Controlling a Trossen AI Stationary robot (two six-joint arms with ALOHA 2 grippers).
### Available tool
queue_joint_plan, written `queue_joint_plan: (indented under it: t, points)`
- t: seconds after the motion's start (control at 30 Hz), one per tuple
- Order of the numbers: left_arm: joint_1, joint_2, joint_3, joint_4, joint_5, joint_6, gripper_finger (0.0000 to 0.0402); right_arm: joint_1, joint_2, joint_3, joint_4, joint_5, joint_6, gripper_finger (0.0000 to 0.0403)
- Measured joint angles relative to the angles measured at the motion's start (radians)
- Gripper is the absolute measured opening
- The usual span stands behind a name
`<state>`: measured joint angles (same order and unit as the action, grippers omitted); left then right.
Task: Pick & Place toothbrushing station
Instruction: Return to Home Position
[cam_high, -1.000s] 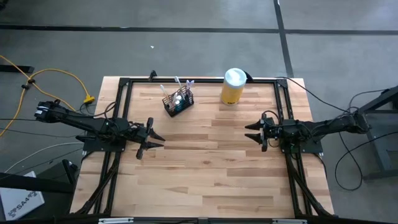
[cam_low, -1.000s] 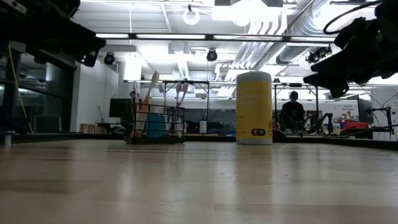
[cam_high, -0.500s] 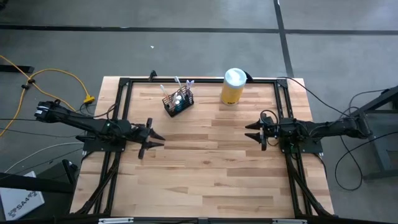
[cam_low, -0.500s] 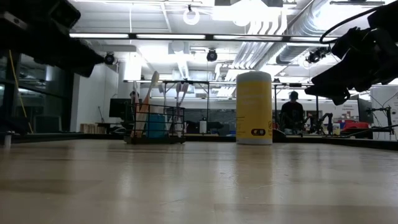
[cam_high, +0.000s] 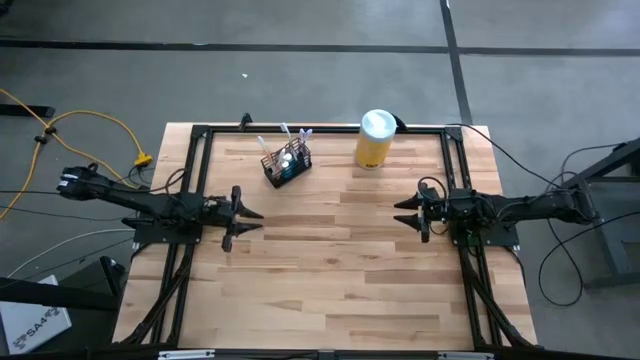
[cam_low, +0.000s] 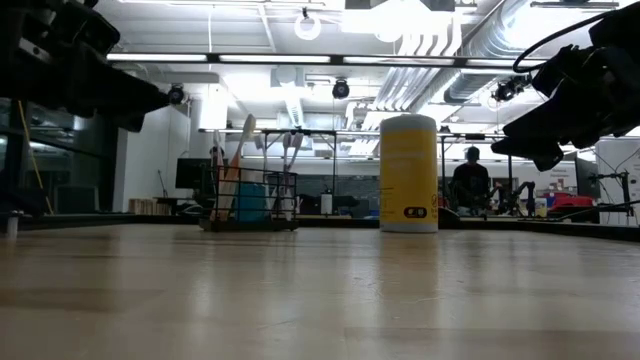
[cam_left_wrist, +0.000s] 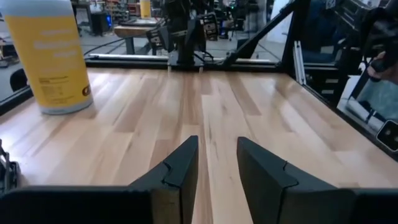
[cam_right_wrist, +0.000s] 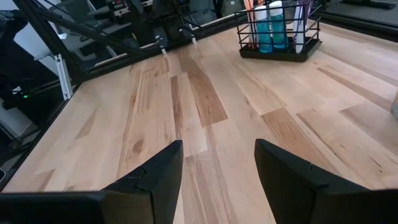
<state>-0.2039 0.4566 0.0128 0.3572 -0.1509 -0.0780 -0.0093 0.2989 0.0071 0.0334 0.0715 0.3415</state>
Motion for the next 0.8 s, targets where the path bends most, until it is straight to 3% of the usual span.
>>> queue_joint_plan:
  t: [0.53,0.8]
  points:
    - [0.088,-0.011,-0.003,-0.118,0.007,0.028,0.0106,0.0,0.0,-0.001,0.0,-0.004,0.021,0.0192]
    - [0.13,-0.017,-0.004,-0.137,0.203,0.121,0.0106,0.0,0.0,-0.002,-0.002,-0.028,0.053,0.0192]
